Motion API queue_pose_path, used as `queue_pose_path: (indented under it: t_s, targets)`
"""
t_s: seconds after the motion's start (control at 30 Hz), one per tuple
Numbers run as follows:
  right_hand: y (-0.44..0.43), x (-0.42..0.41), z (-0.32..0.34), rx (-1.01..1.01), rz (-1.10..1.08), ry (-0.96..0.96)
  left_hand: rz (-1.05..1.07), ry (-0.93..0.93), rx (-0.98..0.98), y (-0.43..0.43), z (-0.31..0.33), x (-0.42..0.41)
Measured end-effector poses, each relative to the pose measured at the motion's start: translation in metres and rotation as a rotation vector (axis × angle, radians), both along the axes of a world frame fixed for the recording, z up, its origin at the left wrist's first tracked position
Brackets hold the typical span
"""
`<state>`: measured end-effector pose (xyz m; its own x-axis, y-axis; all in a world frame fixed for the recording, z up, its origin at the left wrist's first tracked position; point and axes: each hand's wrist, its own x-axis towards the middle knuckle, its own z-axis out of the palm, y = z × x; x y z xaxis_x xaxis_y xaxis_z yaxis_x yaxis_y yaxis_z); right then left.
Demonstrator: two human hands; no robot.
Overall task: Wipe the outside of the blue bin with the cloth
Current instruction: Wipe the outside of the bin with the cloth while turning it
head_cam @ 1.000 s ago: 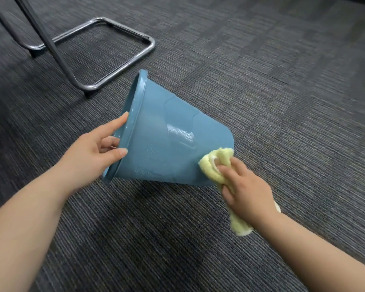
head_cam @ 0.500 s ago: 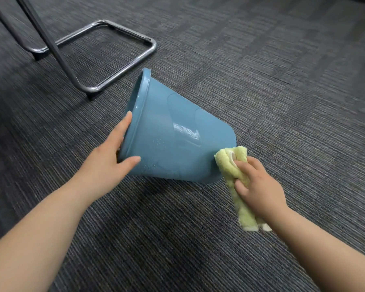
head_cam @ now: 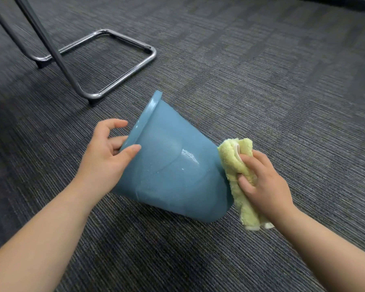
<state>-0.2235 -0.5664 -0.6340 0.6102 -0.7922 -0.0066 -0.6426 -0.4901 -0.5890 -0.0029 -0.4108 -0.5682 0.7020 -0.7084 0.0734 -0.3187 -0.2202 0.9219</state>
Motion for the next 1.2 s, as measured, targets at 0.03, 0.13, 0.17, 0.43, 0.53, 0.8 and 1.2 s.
queue_pose_path:
  t_s: [0.03,0.13,0.17,0.43,0.53,0.8,1.2]
  targets:
    - [0.000,0.000,0.000,0.001,0.000,0.002,0.012,0.001,0.015,0.000,-0.001,-0.001]
    - [0.000,0.001,-0.001,0.014,-0.007,0.012,0.059,-0.038,0.041,-0.002,-0.001,-0.003]
    - [0.000,0.001,-0.001,0.020,-0.012,0.012,0.076,-0.070,0.037,-0.003,0.000,-0.003]
    - [-0.013,0.014,0.030,-0.064,-0.025,-0.051,0.013,-0.303,0.110,-0.002,0.004,-0.006]
    - [-0.007,0.032,0.055,-0.129,0.058,-0.121,-0.126,-0.303,0.179,-0.005,0.009,-0.007]
    - [0.022,0.059,0.078,-0.299,0.240,-0.028,-0.198,-0.184,0.056,-0.006,0.005,-0.017]
    - [0.016,0.053,0.069,-0.348,0.224,0.023,-0.145,0.002,-0.023,-0.008,0.008,-0.022]
